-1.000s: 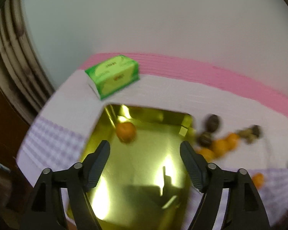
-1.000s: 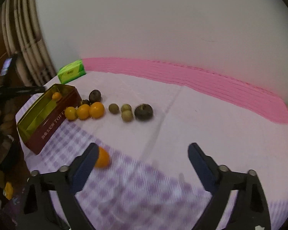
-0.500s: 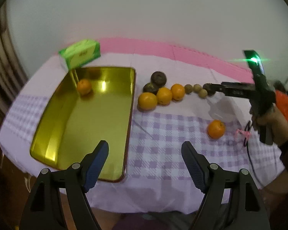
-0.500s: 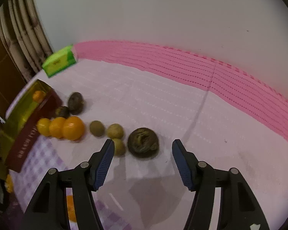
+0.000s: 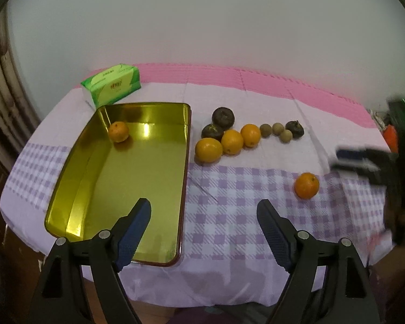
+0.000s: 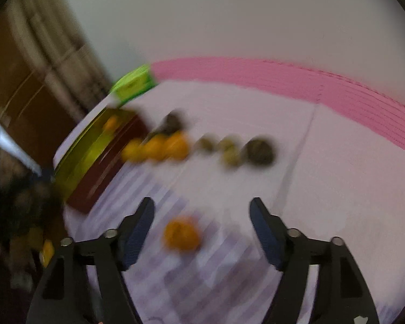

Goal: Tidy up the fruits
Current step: 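Reach the right gripper to a mandarin orange on the cloth and grasp it, then carry the held orange with the right gripper over the gold tray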

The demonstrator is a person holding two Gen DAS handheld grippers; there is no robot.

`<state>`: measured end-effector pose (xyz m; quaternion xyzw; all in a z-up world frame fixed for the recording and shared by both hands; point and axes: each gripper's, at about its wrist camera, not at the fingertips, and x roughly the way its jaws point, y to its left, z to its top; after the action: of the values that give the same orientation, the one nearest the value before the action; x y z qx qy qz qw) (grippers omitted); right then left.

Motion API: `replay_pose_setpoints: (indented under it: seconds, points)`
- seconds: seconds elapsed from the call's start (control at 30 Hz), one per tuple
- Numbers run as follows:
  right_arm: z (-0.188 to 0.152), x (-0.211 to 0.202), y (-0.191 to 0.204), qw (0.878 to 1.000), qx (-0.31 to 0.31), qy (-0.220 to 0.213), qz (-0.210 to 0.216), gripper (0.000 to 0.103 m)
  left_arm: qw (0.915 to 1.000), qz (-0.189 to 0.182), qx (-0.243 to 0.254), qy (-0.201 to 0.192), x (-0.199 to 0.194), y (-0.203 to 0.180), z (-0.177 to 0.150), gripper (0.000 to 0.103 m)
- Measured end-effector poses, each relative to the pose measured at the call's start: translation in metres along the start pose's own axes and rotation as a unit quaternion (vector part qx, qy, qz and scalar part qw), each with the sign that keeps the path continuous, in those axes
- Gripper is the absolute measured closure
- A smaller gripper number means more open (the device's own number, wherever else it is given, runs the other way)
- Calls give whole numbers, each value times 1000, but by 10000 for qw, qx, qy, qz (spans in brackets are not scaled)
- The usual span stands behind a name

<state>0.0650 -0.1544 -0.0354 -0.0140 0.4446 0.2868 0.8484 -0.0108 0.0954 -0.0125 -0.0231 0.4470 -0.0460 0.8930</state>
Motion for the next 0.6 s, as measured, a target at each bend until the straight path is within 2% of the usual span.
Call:
replay_pose_setpoints:
  seconds: [0.13,0.27,0.37,0.5,0.6]
  points:
    - [-30,16,40,9946,-868,299,-492,26,9998,37,-101,154,4,3,-3,22]
    - [-22,41,36,9958,-695,353,-471,28,9997,67,-211,141,0,10,-3,22]
    - [-21,58,35,9941,-680,639,-553,65,9995,92,-274,120,-2,13,-2,20]
    - [-26,56,38,9934,-742,644,-592,66,9992,132,-337,148,-1,17,-1,20]
    - [-18,44,45,9955,-720,432,-449,66,9985,304,-458,29,-7,25,2,20]
